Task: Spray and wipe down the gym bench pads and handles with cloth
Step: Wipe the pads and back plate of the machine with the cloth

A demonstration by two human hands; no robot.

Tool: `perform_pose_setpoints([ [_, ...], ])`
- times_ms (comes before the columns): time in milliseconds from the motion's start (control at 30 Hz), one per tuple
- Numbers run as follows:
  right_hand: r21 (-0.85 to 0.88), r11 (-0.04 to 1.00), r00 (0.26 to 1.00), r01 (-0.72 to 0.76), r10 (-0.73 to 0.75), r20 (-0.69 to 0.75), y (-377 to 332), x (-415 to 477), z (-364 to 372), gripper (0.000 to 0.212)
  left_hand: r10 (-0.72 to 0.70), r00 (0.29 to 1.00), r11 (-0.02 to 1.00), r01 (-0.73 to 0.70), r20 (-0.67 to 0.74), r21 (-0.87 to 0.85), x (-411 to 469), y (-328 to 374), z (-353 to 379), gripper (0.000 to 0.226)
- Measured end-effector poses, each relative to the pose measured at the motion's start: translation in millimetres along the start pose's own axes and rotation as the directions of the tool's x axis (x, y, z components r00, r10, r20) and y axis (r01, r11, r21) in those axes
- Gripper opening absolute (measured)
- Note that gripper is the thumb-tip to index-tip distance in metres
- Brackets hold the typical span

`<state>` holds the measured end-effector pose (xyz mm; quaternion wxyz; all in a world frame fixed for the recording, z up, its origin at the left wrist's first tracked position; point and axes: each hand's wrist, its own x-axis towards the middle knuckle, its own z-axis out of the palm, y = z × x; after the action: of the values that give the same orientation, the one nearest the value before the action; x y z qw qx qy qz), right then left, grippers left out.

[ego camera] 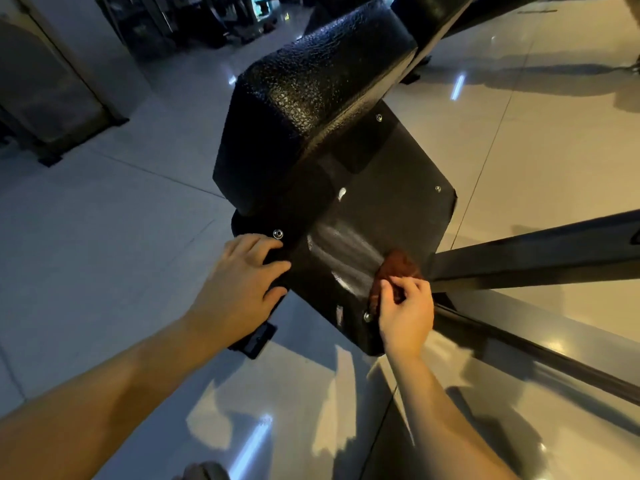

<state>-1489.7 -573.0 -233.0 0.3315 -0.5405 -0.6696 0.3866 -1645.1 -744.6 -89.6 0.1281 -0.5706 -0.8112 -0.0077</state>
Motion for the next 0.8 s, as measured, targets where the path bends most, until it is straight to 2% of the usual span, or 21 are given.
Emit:
perform_pose_setpoints([
  [133, -0.033, 0.987, 0.982, -0.159, 0.162, 0.095, -35, 9, -10, 0.034, 0.101, 0.995, 0.995, -0.1, -0.023, 0.018, 5, 0, 3, 0.042],
  [233, 0.037, 0.994, 0.983, -0.098, 0.091, 0.163, -27, -3, -14, 0.049, 0.117, 0.99, 0.993, -0.116, -0.08, 0.015, 6, -3, 3, 0.044],
  [333, 0.062, 0.991, 0.983, -0.12, 0.11, 0.148, -14, 4, -11, 0.053, 0.112, 0.993, 0.993, -0.109, -0.05, 0.046, 8, -1, 2, 0.041],
  [400, 0.076, 0.983, 0.975, -0.17, 0.156, 0.156, -19, 10, -11, 0.05, 0.099, 0.995, 0.993, -0.096, -0.034, 0.069, 9, 0, 2, 0.038],
  [533, 0.179, 0.939, 0.956, -0.293, 0.287, 0.061, -48, 19, 2, 0.035, 0.085, 0.996, 0.994, -0.083, -0.029, 0.072, 13, 1, 2, 0.037],
  [633, 0.238, 0.952, 0.981, -0.195, 0.192, 0.037, -93, 41, 21, 0.035, 0.055, 0.998, 0.996, -0.052, -0.034, 0.078, 13, 2, 6, 0.039],
  [733, 0.233, 0.973, 0.996, -0.005, -0.015, 0.084, -145, 79, 35, 0.037, 0.052, 0.998, 0.998, -0.051, -0.028, 0.044, 14, 1, 7, 0.04],
  [800, 0.204, 0.97, 0.979, 0.133, -0.161, 0.128, -167, 96, 42, 0.039, 0.066, 0.997, 0.997, -0.065, -0.05, 0.031, 14, 0, 7, 0.038],
])
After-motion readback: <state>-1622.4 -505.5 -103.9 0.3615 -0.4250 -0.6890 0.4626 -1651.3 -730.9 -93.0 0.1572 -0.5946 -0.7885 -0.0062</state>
